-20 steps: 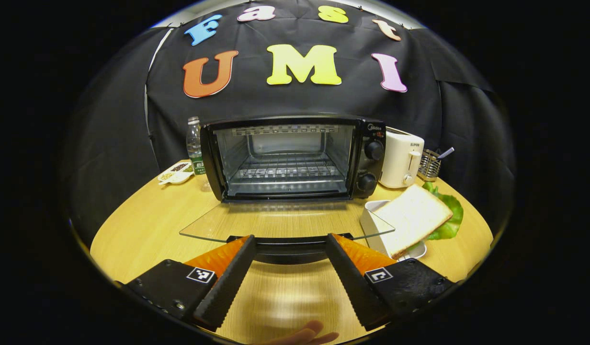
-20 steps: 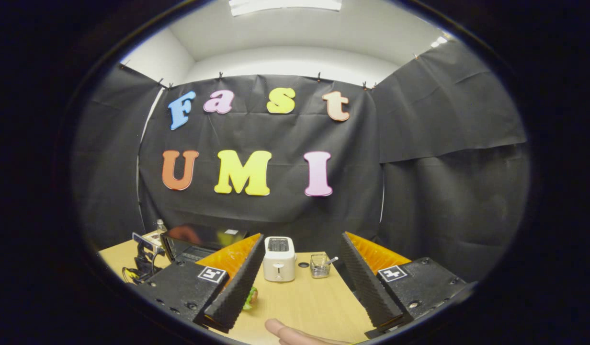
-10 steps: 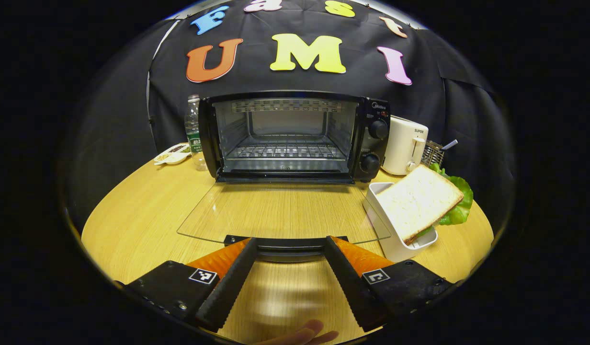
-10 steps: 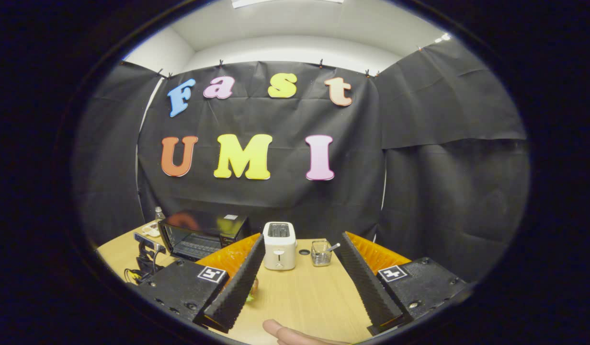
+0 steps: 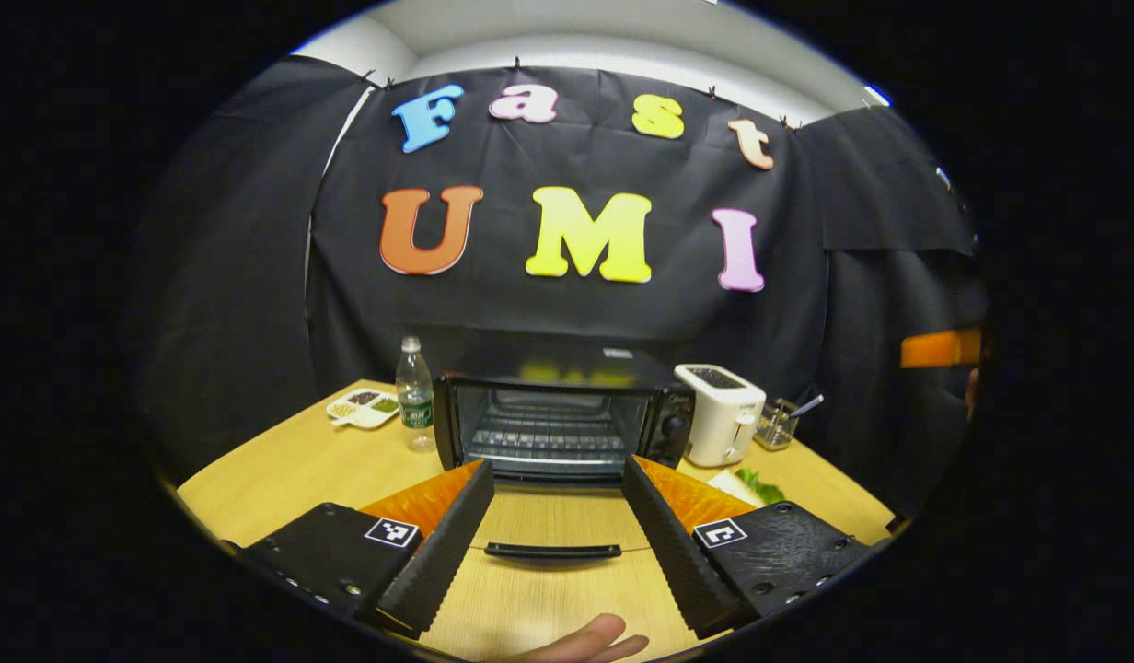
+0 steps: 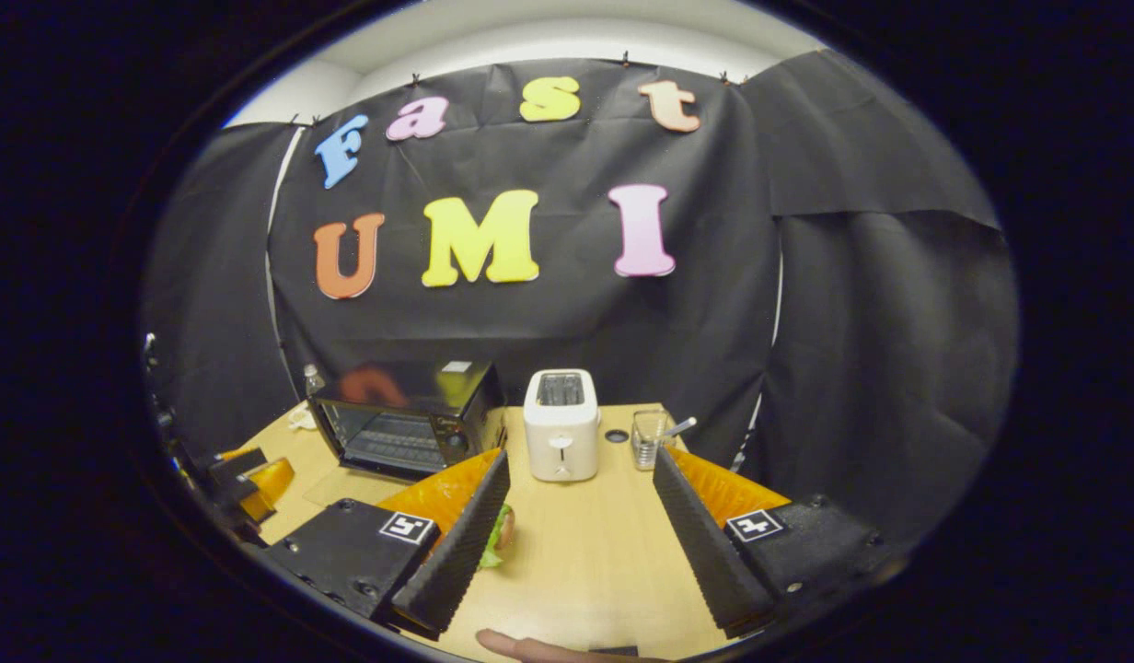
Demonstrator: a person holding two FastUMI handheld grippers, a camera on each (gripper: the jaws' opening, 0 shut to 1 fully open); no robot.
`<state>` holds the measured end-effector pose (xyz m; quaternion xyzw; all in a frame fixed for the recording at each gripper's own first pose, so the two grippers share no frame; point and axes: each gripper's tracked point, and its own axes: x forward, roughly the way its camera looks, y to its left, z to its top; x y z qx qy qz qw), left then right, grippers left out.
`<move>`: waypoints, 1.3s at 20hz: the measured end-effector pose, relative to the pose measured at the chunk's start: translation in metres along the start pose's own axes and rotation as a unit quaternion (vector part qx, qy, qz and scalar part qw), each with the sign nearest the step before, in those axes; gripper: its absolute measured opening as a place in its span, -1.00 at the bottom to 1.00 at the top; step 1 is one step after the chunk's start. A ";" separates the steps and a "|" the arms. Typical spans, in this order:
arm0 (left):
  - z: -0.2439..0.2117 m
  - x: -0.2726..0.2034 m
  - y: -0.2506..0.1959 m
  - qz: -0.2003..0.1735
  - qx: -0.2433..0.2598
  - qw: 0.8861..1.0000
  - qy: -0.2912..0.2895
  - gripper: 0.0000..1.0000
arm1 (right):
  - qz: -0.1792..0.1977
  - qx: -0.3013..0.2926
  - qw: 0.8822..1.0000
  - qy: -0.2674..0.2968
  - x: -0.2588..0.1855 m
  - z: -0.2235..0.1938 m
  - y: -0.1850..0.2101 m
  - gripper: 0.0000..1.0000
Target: Open the electric oven with the left hand, put the food in, and close the electric oven.
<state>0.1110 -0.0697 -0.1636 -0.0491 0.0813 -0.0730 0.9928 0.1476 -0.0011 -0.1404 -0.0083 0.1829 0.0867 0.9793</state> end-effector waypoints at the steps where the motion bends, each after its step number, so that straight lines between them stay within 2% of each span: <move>1: 0.017 -0.009 0.001 -0.001 -0.001 1.000 -0.019 0.86 | 0.012 -0.001 1.000 0.020 0.012 -0.007 0.004 1.00; 2: 0.034 -0.019 0.002 -0.001 0.003 0.999 -0.036 0.85 | 0.026 0.000 0.999 0.039 0.024 -0.017 0.009 1.00; 3: 0.048 -0.029 0.005 0.004 0.009 0.998 -0.055 0.86 | 0.044 -0.001 0.997 0.062 0.035 -0.028 0.015 0.82; 4: 0.065 -0.039 0.009 0.012 0.017 0.997 -0.076 0.86 | 0.063 0.002 0.994 0.086 0.045 -0.039 0.022 1.00; 6: 0.086 -0.058 0.011 0.023 0.026 0.994 -0.107 0.87 | 0.107 0.015 0.984 0.141 0.065 -0.064 0.038 1.00; 8: 0.095 -0.073 0.008 0.027 0.018 0.991 -0.131 0.87 | 0.153 0.033 0.969 0.193 0.078 -0.089 0.050 1.00; 10: 0.098 -0.085 0.007 0.028 0.005 0.989 -0.143 0.87 | 0.195 0.056 0.950 0.238 0.089 -0.109 0.062 0.99; 11: 0.094 -0.086 0.003 0.022 0.005 0.990 -0.141 0.87 | 0.209 0.069 0.941 0.257 0.100 -0.117 0.069 0.99; 13: 0.092 -0.089 0.011 0.039 0.020 0.989 -0.141 0.87 | 0.227 0.098 0.923 0.295 0.119 -0.133 0.075 0.97; 14: 0.091 -0.091 0.017 0.051 0.028 0.989 -0.139 0.87 | 0.238 0.118 0.912 0.312 0.125 -0.143 0.079 0.75; 15: 0.091 -0.091 0.019 0.058 0.033 0.988 -0.138 0.87 | 0.256 0.143 0.897 0.332 0.129 -0.149 0.086 0.72; 16: 0.090 -0.090 0.018 0.061 0.035 0.988 -0.136 0.87 | 0.271 0.166 0.882 0.348 0.132 -0.151 0.091 0.96; 17: 0.090 -0.087 0.019 0.066 0.036 0.988 -0.135 0.87 | 0.287 0.192 0.867 0.359 0.135 -0.151 0.097 0.96; 18: 0.088 -0.087 0.020 0.070 0.035 0.988 -0.134 0.87 | 0.304 0.208 0.853 0.370 0.136 -0.151 0.102 0.69; 19: 0.086 -0.087 0.021 0.072 0.034 0.988 -0.129 0.87 | 0.310 0.216 0.841 0.387 0.137 -0.156 0.104 0.90; 20: 0.084 -0.085 0.021 0.073 0.032 0.989 -0.126 0.87 | 0.310 0.226 0.832 0.400 0.138 -0.158 0.105 0.86; 21: 0.082 -0.084 0.019 0.071 0.030 0.989 -0.124 0.87 | 0.309 0.232 0.825 0.412 0.140 -0.162 0.106 0.58; 22: 0.081 -0.085 0.017 0.066 0.028 0.990 -0.122 0.87 | 0.310 0.237 0.819 0.421 0.141 -0.167 0.108 0.51; 23: 0.079 -0.086 0.017 0.063 0.027 0.990 -0.120 0.87 | 0.309 0.245 0.813 0.428 0.143 -0.171 0.109 0.73; 24: 0.077 -0.086 0.018 0.061 0.026 0.991 -0.118 0.87 | 0.305 0.255 0.805 0.440 0.144 -0.176 0.112 0.62; 26: 0.074 -0.088 0.019 0.059 0.029 0.991 -0.116 0.87 | 0.314 0.280 0.784 0.457 0.143 -0.176 0.118 -0.12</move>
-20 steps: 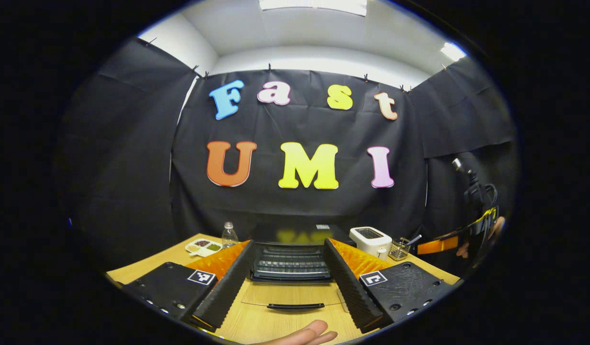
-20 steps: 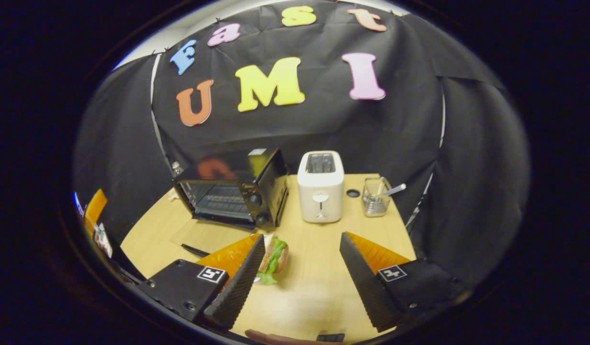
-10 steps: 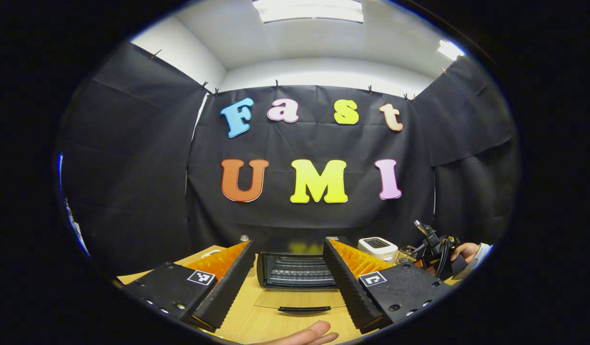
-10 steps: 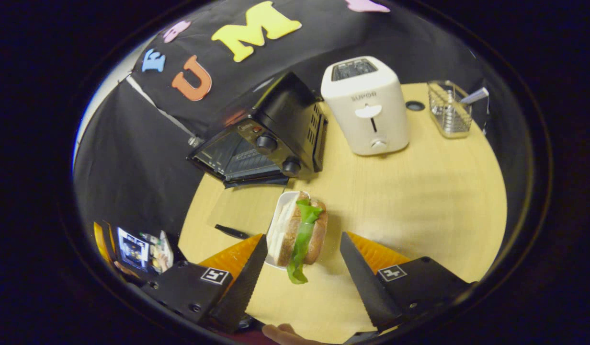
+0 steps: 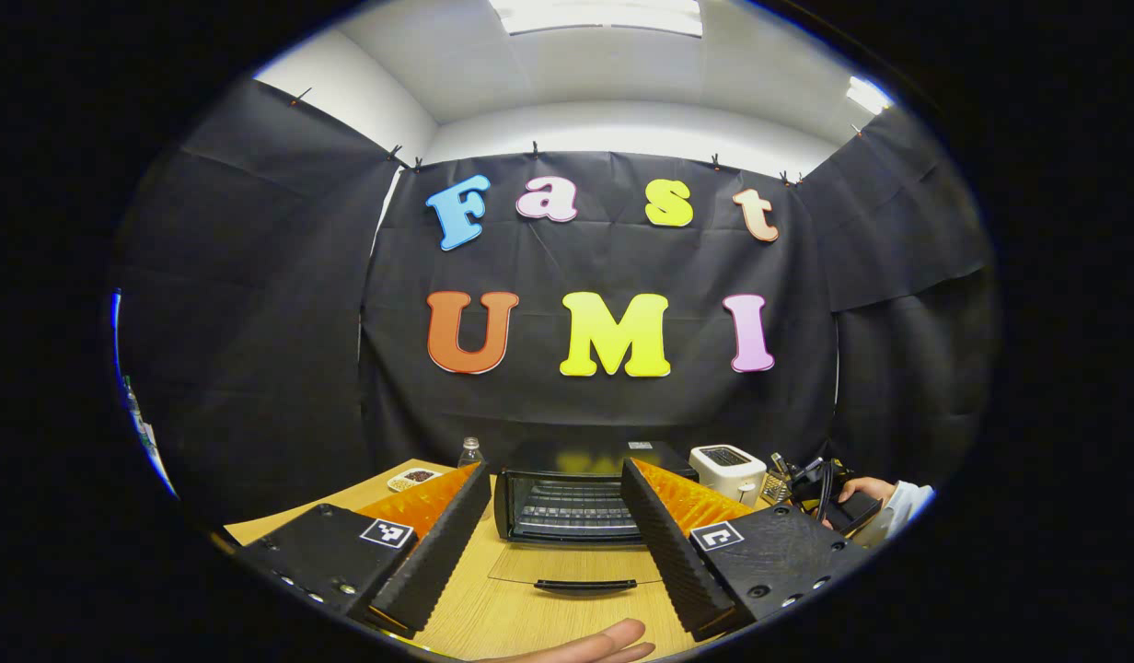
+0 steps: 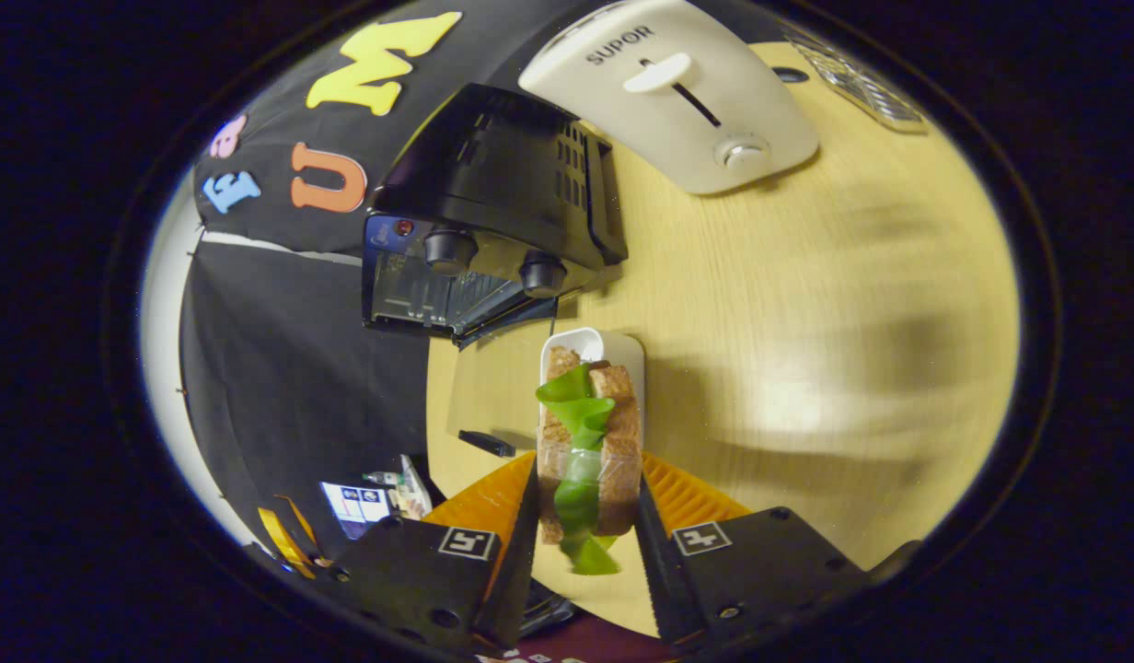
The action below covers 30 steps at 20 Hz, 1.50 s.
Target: Open the electric oven with the left hand, put the food in, and close the electric oven.
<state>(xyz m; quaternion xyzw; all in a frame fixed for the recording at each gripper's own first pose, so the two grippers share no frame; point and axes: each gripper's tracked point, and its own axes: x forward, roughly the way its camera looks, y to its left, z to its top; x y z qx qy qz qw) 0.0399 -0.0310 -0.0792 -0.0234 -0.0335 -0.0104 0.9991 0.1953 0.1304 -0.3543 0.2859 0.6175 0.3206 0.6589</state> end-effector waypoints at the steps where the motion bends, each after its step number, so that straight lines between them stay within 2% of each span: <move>1: -0.001 -0.002 0.002 0.001 0.003 1.000 -0.001 0.87 | 0.004 -0.005 1.000 0.001 0.002 -0.002 0.001 0.08; 2: -0.003 -0.004 0.005 0.001 0.005 1.000 0.000 0.87 | 0.000 -0.008 1.000 -0.006 -0.001 -0.001 0.000 -0.26; 3: -0.005 -0.007 0.006 -0.001 0.005 1.000 0.001 0.87 | -0.005 -0.007 1.000 -0.010 -0.001 -0.003 0.001 -0.14; 6: -0.008 -0.011 0.016 -0.002 -0.001 1.000 0.003 0.87 | -0.010 0.002 1.000 -0.024 -0.006 -0.013 0.011 -0.22; 7: -0.011 -0.012 0.019 -0.003 -0.004 1.000 0.006 0.87 | -0.008 0.002 0.999 -0.033 -0.011 -0.017 0.015 -0.40; 8: -0.012 -0.014 0.023 -0.004 -0.006 1.000 0.006 0.87 | -0.006 0.000 0.999 -0.044 -0.016 -0.022 0.021 -0.40; 9: -0.011 -0.017 0.028 -0.003 -0.010 1.000 0.003 0.87 | -0.004 -0.004 0.998 -0.057 -0.022 -0.027 0.028 -0.22; 14: -0.013 -0.029 0.044 -0.012 -0.026 1.000 0.003 0.87 | 0.021 -0.007 0.993 -0.119 -0.042 -0.058 0.054 -0.22; 17: -0.020 -0.035 0.042 -0.028 -0.020 0.999 0.005 0.87 | 0.028 0.012 0.987 -0.161 -0.040 -0.073 0.059 -0.22; 20: -0.034 -0.035 0.039 -0.042 -0.006 0.999 0.015 0.87 | 0.038 0.036 0.977 -0.205 -0.027 -0.083 0.062 -0.22; 23: -0.042 -0.037 0.044 -0.044 0.005 0.999 0.019 0.87 | 0.083 0.057 0.966 -0.239 -0.012 -0.090 0.087 -0.22; 25: -0.049 -0.039 0.047 -0.048 0.002 0.999 0.024 0.87 | 0.100 0.064 0.956 -0.266 0.003 -0.087 0.102 -0.22; 26: -0.052 -0.040 0.051 -0.048 0.000 0.998 0.027 0.87 | 0.102 0.062 0.952 -0.284 0.011 -0.085 0.110 -0.23; 29: -0.057 -0.041 0.062 -0.046 -0.005 0.998 0.032 0.87 | 0.091 0.030 0.950 -0.298 0.045 -0.080 0.131 -0.22; 30: -0.058 -0.043 0.065 -0.045 -0.005 0.998 0.033 0.87 | 0.090 0.028 0.949 -0.302 0.056 -0.078 0.137 -0.41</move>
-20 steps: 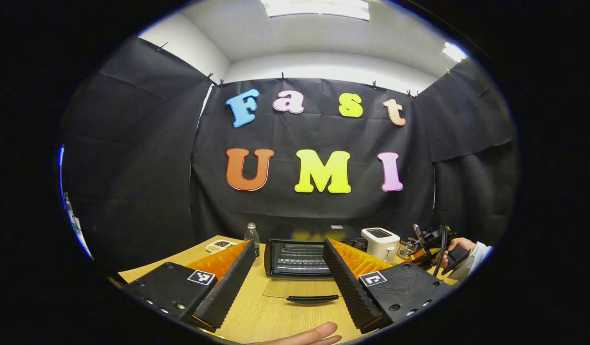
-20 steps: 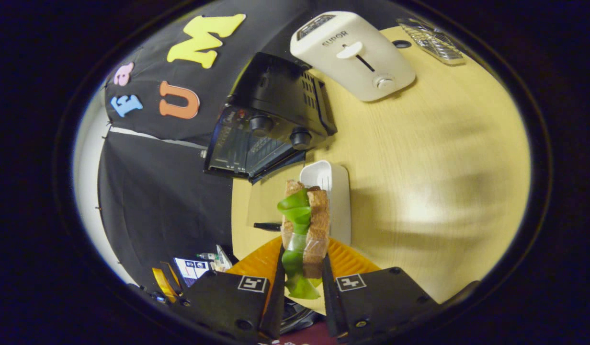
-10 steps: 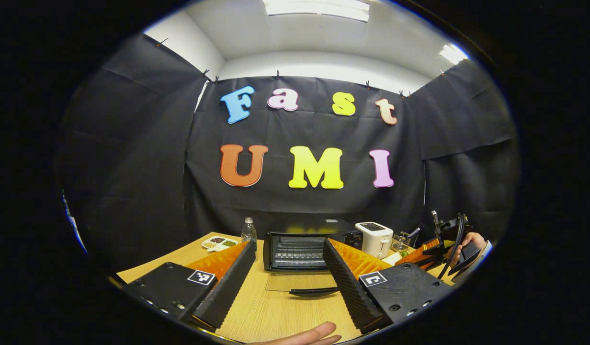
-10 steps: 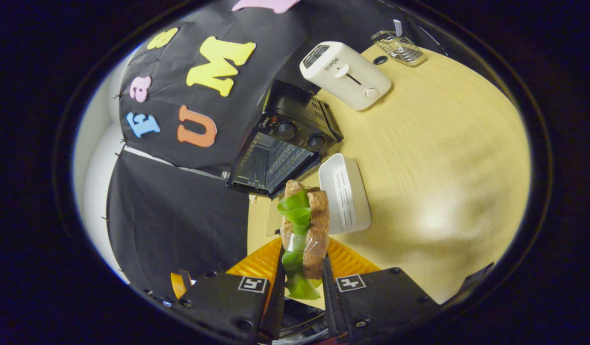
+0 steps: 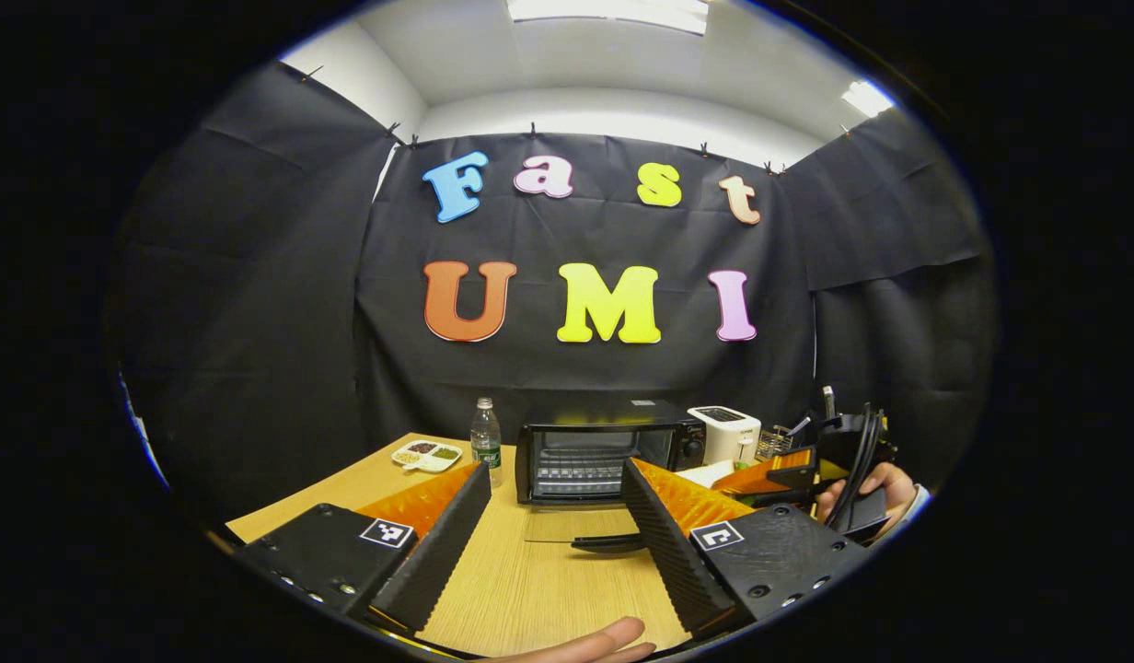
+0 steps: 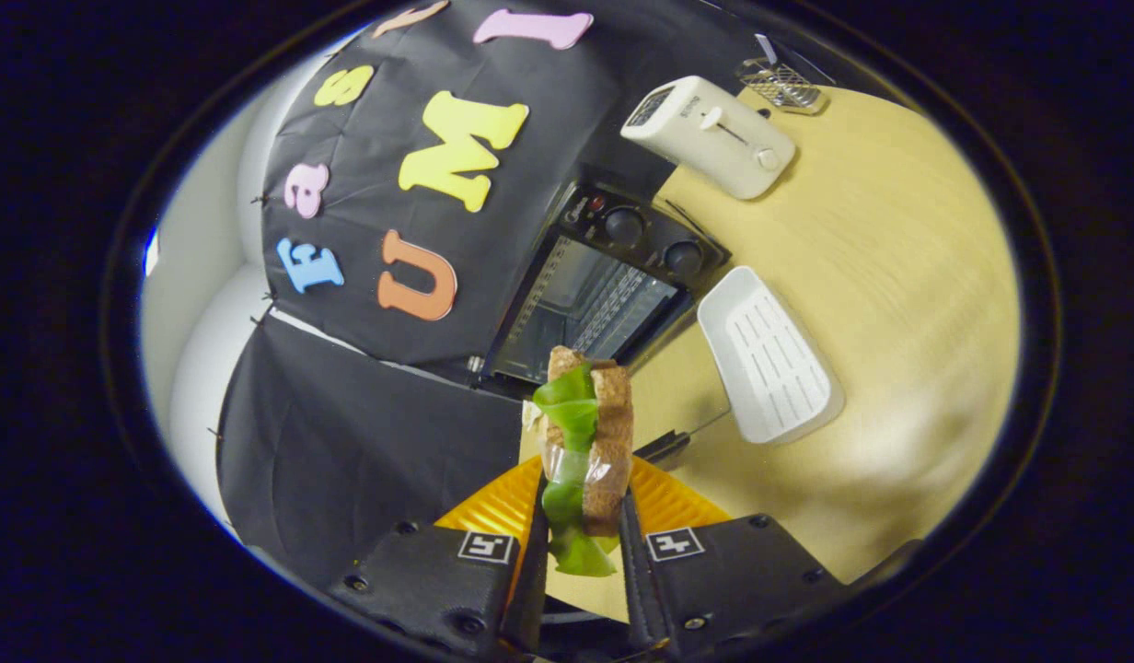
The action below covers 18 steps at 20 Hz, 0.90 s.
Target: Open the electric oven with the left hand, put the food in, and close the electric oven.
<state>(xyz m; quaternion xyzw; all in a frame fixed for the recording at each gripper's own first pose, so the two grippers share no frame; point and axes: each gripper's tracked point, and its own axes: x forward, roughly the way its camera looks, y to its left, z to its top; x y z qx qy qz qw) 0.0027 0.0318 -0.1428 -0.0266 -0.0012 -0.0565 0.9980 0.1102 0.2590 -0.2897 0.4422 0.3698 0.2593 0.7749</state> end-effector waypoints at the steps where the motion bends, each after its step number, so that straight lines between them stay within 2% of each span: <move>1: -0.002 0.000 0.003 0.001 0.000 1.000 0.001 0.87 | 0.000 0.001 1.000 -0.004 0.016 -0.004 0.005 -0.22; 4: -0.006 -0.001 0.013 0.003 -0.002 1.000 0.003 0.87 | 0.021 0.005 0.999 -0.026 0.058 -0.003 0.023 -0.23; 5: -0.008 -0.001 0.016 0.003 -0.002 1.000 0.005 0.87 | 0.023 0.006 0.999 -0.042 0.072 0.001 0.027 -0.40; 6: -0.009 -0.001 0.018 0.004 -0.003 1.000 0.007 0.87 | 0.020 0.009 0.998 -0.064 0.084 0.008 0.029 -0.23; 11: -0.015 -0.001 0.037 0.021 0.003 1.000 0.014 0.87 | -0.009 0.012 0.987 -0.159 0.153 0.044 0.027 -0.22; 14: -0.021 -0.003 0.039 0.026 -0.006 0.999 0.032 0.87 | -0.004 0.030 0.978 -0.205 0.188 0.066 0.029 -0.22; 18: -0.024 -0.006 0.043 0.033 0.009 0.999 0.040 0.87 | -0.043 0.022 0.963 -0.264 0.221 0.096 0.010 -0.22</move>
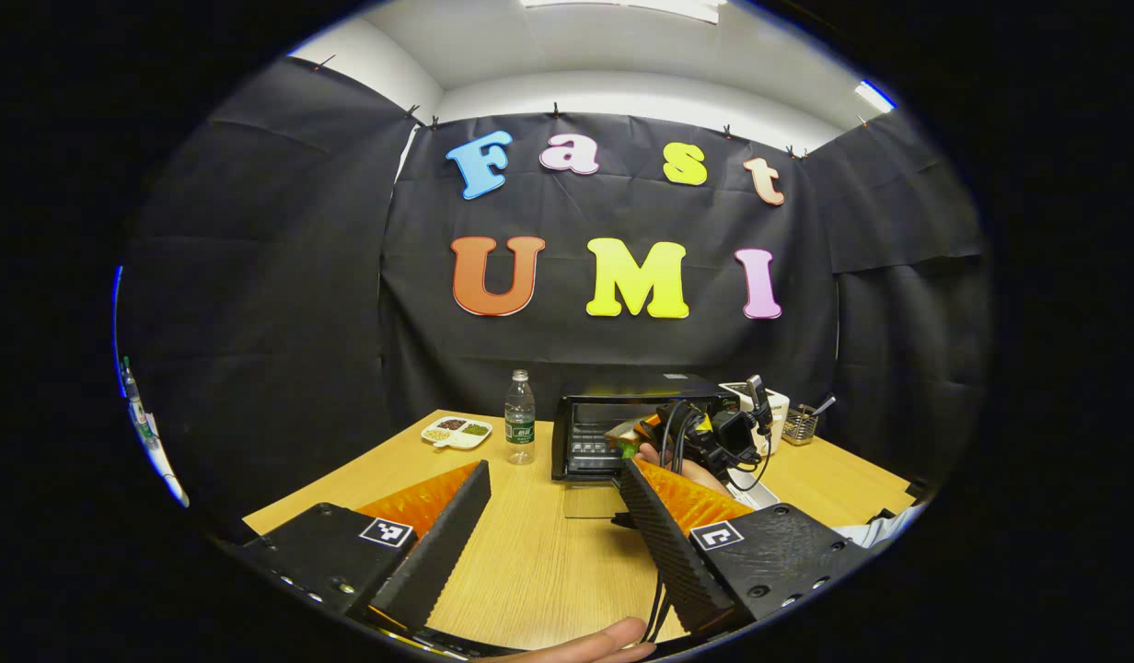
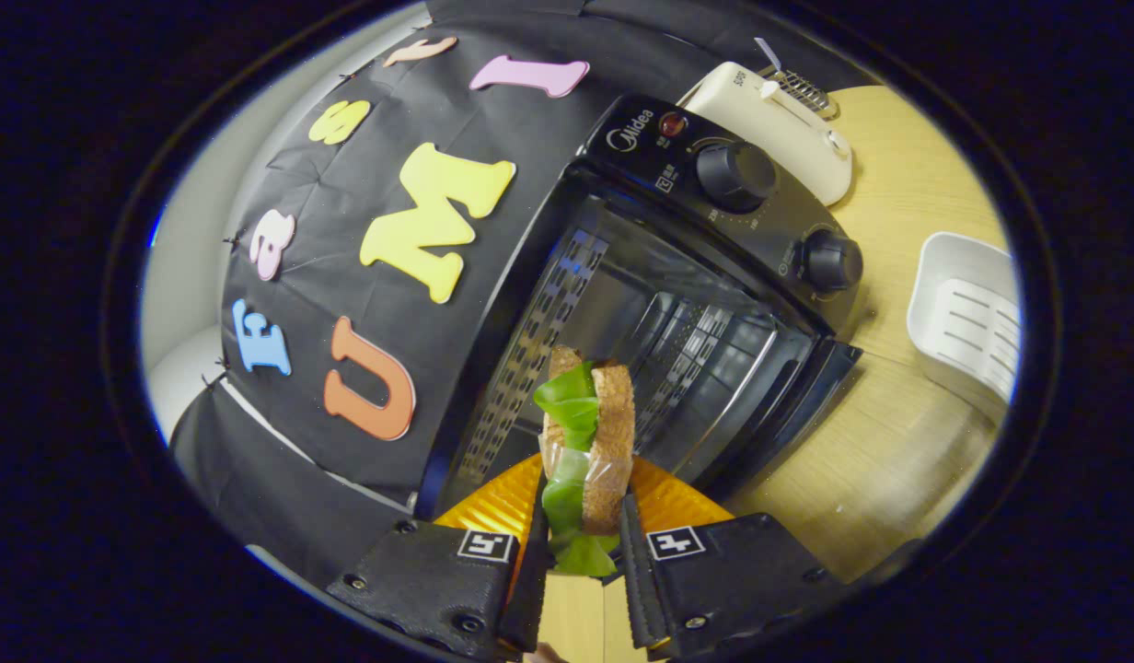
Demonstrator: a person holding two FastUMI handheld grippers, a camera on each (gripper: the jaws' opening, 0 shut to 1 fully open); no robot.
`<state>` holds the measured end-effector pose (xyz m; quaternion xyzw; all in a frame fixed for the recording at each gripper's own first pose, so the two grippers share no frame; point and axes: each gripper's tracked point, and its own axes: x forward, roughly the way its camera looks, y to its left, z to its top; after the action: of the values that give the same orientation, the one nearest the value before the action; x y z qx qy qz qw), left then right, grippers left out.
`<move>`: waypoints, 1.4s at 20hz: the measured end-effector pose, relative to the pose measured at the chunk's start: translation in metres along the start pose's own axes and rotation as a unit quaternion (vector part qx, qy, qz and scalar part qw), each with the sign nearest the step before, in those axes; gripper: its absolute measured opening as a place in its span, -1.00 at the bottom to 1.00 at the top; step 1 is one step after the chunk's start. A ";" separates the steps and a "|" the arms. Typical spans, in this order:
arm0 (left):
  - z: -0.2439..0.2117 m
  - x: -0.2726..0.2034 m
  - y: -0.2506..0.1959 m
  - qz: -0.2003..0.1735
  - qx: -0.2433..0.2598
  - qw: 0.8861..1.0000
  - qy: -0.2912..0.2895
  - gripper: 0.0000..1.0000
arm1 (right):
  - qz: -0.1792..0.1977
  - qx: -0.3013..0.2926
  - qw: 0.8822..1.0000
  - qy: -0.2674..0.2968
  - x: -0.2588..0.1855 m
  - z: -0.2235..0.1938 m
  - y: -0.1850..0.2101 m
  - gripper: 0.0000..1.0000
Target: Open the electric oven with the left hand, put the food in, and close the electric oven.
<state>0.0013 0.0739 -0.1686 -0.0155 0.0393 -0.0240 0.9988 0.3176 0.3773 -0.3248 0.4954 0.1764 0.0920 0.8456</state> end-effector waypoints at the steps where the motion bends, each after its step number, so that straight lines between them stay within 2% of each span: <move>1: -0.004 0.000 0.000 0.002 0.008 1.000 0.003 0.87 | -0.007 -0.001 1.000 -0.015 0.009 0.004 -0.005 -0.22; 4: -0.012 0.004 -0.009 -0.008 0.007 1.000 0.019 0.87 | -0.011 0.016 0.999 -0.031 0.024 0.008 -0.004 -0.22; 5: -0.013 0.005 -0.008 -0.006 0.007 1.000 0.023 0.87 | -0.016 0.020 0.999 -0.040 0.026 0.010 -0.005 -0.40; 6: -0.016 0.007 -0.006 -0.004 0.007 1.000 0.027 0.87 | -0.021 0.022 0.998 -0.049 0.028 0.012 -0.004 -0.21; 10: -0.021 0.008 -0.003 -0.001 0.004 0.999 0.034 0.88 | -0.019 0.000 0.999 -0.037 0.035 -0.004 0.008 -0.17; 11: -0.023 0.009 -0.002 -0.002 0.001 0.999 0.037 0.88 | -0.020 -0.011 0.999 -0.038 0.036 -0.005 0.006 -0.33; 12: -0.026 0.010 -0.001 -0.002 -0.002 0.999 0.040 0.87 | -0.025 -0.016 0.999 -0.039 0.035 -0.006 0.004 -0.10; 15: -0.035 0.012 0.008 0.007 -0.007 0.999 0.053 0.87 | -0.042 -0.036 0.998 -0.039 0.036 -0.007 -0.001 -0.06; 17: -0.039 0.011 0.012 0.015 -0.011 0.998 0.059 0.88 | -0.063 -0.086 0.994 -0.011 0.038 -0.017 -0.007 0.05; 18: -0.039 0.012 0.016 0.021 -0.008 0.998 0.056 0.88 | -0.070 -0.115 0.991 0.004 0.041 -0.024 -0.008 -0.16; 19: -0.040 0.012 0.016 0.024 -0.005 0.998 0.055 0.88 | -0.074 -0.151 0.986 0.014 0.043 -0.026 -0.007 -0.09; 20: -0.043 0.012 0.016 0.025 -0.003 0.998 0.058 0.87 | -0.076 -0.183 0.980 0.015 0.046 -0.024 -0.008 0.29; 21: -0.045 0.014 0.013 0.023 -0.002 0.998 0.060 0.87 | -0.079 -0.211 0.974 0.017 0.042 -0.021 -0.007 0.31; 25: -0.046 0.015 0.007 0.018 0.006 0.998 0.058 0.88 | -0.094 -0.298 0.949 0.045 0.043 -0.022 -0.007 0.59; 27: -0.048 0.016 0.004 0.016 0.008 0.998 0.060 0.87 | -0.107 -0.342 0.931 0.069 0.040 -0.028 -0.009 0.67; 28: -0.049 0.016 0.006 0.017 0.009 0.998 0.062 0.88 | -0.106 -0.364 0.922 0.083 0.039 -0.031 -0.009 0.80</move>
<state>0.0138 0.0777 -0.2192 -0.0040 0.1009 -0.0081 0.9949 0.3410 0.4104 -0.3547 0.1222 0.2520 0.1006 0.9547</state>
